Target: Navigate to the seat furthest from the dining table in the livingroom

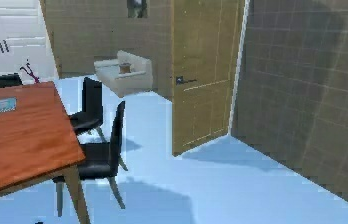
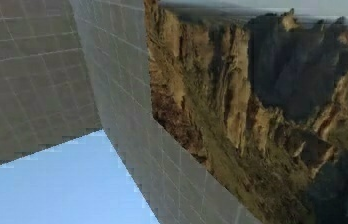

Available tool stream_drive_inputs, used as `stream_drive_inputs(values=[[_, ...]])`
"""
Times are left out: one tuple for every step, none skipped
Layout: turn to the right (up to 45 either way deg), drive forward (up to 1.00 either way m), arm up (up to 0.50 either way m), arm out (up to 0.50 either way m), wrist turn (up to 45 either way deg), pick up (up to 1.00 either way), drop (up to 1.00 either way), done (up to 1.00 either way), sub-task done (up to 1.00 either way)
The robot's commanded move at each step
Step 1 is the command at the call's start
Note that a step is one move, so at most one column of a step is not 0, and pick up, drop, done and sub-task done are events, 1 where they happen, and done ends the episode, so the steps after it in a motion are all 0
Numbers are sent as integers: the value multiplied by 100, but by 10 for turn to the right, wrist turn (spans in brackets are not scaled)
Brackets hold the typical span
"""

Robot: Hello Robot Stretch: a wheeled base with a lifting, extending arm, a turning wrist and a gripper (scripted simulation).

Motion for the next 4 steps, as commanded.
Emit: stream_drive_inputs(values=[[0, 100, 0, 0, 0, 0, 0, 0, 0], [0, 45, 0, 0, 0, 0, 0, 0, 0], [-450, 0, 0, 0, 0, 0, 0, 0, 0], [-450, 0, 0, 0, 0, 0, 0, 0, 0]])
